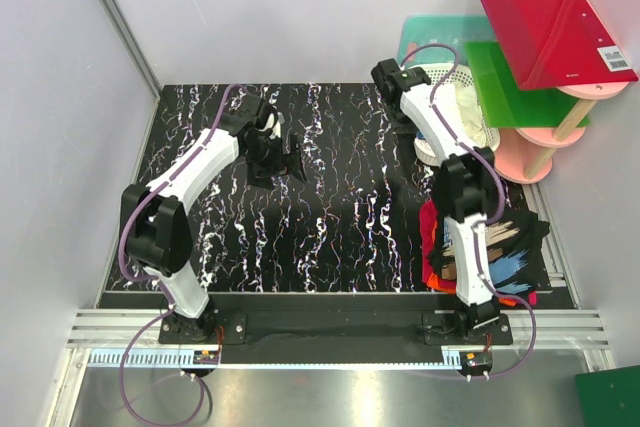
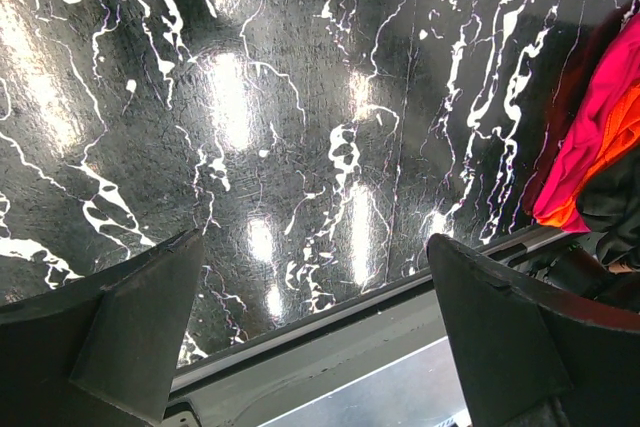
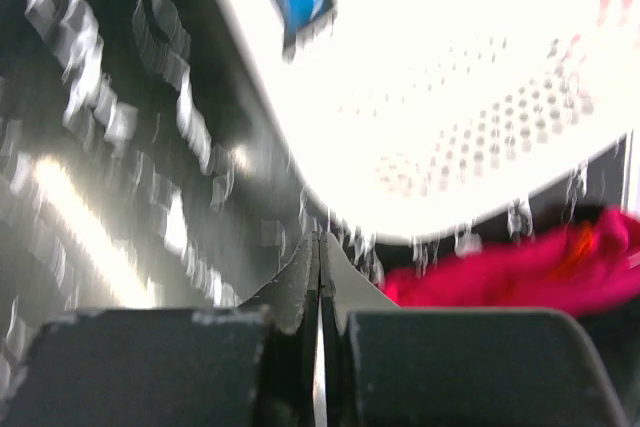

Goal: Fold and stack the t-shirts

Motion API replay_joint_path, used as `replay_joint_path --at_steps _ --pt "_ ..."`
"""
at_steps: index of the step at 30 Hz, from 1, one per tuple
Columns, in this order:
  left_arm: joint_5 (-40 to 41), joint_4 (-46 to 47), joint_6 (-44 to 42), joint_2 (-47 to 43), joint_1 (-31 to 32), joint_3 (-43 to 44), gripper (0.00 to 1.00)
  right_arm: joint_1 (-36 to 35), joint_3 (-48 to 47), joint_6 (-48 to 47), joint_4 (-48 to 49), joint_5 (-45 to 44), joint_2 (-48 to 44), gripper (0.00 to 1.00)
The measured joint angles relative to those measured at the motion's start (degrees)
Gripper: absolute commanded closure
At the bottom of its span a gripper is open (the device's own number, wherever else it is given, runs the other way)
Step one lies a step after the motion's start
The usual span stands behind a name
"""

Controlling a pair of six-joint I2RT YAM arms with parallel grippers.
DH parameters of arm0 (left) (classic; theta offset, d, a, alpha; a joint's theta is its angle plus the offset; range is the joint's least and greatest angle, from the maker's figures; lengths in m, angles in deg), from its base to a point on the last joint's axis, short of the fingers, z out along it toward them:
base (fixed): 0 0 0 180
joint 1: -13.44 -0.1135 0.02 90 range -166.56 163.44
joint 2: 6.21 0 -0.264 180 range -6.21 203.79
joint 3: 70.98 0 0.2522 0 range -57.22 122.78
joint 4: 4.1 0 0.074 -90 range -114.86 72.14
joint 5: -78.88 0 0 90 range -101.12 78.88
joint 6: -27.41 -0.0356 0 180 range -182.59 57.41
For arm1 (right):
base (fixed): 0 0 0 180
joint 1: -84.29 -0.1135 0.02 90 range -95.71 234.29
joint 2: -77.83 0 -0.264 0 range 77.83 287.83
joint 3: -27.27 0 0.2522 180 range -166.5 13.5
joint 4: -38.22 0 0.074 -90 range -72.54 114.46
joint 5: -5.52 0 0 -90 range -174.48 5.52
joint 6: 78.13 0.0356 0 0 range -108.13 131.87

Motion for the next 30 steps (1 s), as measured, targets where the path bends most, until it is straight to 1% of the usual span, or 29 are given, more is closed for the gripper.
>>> replay_joint_path --at_steps 3,5,11,15,17,21,30 --pt "0.0 -0.13 0.0 -0.76 0.0 -0.35 0.01 2.8 -11.65 -1.27 -1.18 -2.67 10.58 1.0" --pt "0.0 -0.15 -0.02 -1.38 0.0 -0.42 0.01 4.63 -15.74 -1.64 -1.31 -3.34 14.25 1.0" --pt "0.0 -0.13 -0.04 -2.43 0.0 -1.27 0.01 11.15 -19.5 -1.79 -2.91 -3.41 15.19 1.0" --pt "0.0 -0.2 -0.17 -2.43 0.0 -1.55 0.01 13.16 -19.63 -2.43 -3.17 -2.12 15.26 1.0" --pt "0.0 -0.24 -0.2 -2.43 0.0 -1.6 0.01 13.11 -19.63 -3.06 -3.21 0.37 15.3 1.0" --pt "0.0 -0.22 -0.22 -2.43 0.0 -1.6 0.01 11.89 -19.37 -4.68 -3.19 9.27 15.85 1.0" --pt "-0.04 -0.22 -0.2 -2.4 0.0 -1.6 0.01 2.97 -17.86 -7.43 -3.21 22.58 16.04 1.0"
